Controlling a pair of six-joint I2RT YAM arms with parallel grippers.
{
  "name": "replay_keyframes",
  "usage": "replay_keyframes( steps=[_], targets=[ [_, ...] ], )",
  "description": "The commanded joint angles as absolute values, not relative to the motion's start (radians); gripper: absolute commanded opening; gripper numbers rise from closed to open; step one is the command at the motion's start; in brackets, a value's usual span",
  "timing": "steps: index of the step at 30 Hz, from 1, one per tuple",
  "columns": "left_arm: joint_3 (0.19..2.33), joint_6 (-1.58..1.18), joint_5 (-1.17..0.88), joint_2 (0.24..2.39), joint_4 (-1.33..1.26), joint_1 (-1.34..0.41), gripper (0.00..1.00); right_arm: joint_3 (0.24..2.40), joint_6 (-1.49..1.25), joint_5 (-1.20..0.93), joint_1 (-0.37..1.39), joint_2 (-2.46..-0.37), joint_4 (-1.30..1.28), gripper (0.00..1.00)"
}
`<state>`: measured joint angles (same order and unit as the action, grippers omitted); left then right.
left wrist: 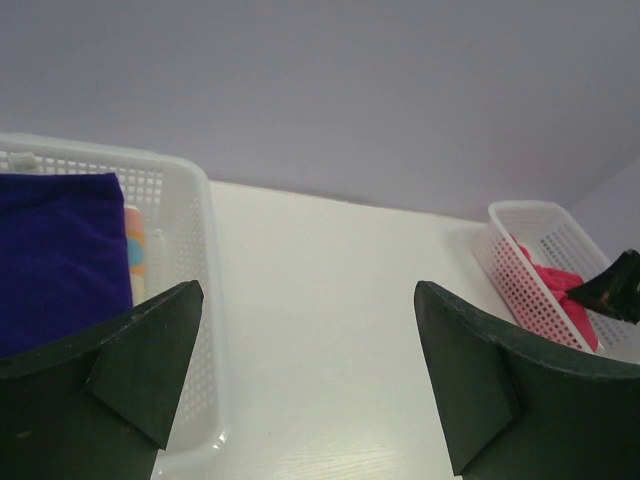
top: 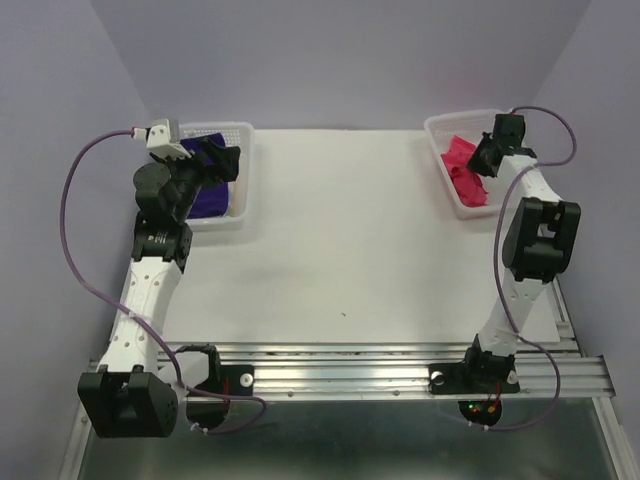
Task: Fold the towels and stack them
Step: Grab crumpled towel, then move the towel to the center of the board
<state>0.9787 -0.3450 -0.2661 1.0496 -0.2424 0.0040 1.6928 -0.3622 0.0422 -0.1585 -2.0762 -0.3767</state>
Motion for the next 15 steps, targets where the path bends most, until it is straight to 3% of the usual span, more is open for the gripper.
replay_keyframes(
  steps=[1, 10, 15],
  targets=[
    [0.945, -0.385, -0.265, 1.032, -0.275, -0.067, 0.99, 1.769, -0.354, -0.039, -0.166, -1.841, -0.25, 0.03],
    [0.876, -0.472, -0.209, 1.022, -0.247, -0.209, 0.99, 1.926, -0.29, -0.286, -0.002, -1.603, -0.327, 0.01],
    [0.816, -0.526, -0.126, 0.927, -0.167, -0.216, 0.99, 2.127, -0.273, -0.425, 0.239, -1.609, -0.356, 0.01]
  ],
)
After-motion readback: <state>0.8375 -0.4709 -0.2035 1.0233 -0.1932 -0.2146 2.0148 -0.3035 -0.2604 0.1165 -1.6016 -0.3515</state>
